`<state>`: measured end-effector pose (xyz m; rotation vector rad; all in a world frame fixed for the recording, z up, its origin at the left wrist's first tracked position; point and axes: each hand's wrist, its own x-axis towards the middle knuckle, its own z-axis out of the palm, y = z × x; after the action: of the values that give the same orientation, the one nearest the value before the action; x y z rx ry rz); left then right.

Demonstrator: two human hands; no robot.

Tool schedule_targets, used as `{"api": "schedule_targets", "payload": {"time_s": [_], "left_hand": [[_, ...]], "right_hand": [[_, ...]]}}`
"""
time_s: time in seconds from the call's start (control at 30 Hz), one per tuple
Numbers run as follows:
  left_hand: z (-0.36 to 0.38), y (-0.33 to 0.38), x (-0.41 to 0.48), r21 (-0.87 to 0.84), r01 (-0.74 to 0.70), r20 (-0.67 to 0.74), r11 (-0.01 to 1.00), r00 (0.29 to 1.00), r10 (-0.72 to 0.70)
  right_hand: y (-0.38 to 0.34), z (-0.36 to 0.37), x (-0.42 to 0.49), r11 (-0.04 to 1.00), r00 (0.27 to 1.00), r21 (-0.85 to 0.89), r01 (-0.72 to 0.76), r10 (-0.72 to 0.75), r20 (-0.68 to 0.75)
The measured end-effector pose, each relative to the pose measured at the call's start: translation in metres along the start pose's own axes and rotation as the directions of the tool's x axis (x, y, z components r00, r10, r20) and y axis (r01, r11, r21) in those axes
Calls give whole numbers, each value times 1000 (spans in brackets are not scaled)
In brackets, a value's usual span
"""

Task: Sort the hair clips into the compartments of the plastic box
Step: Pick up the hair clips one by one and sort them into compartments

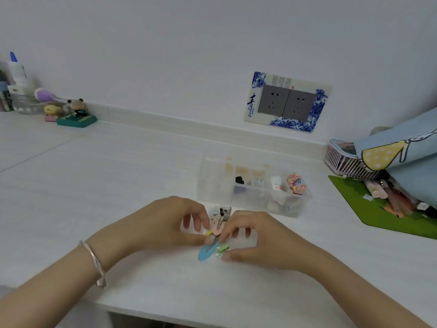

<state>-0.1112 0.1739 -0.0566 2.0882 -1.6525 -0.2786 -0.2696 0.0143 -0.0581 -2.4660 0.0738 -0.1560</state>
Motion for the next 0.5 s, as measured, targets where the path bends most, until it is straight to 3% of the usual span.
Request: {"api": "schedule_targets", "payload": {"time_s": [0.23, 0.4, 0.5], "left_hand": [[7, 0, -1, 7, 55, 11, 998, 998, -55], [9, -2, 3, 9, 65, 2, 998, 998, -65], [7, -4, 7, -32, 57, -36, 998, 998, -58]], "right_hand": [[4, 7, -7, 999, 997, -51, 20, -24, -71], [10, 6, -10, 926, 985, -364, 100, -142, -93], [15, 6, -9, 908, 975, -407, 102, -171, -138]]}}
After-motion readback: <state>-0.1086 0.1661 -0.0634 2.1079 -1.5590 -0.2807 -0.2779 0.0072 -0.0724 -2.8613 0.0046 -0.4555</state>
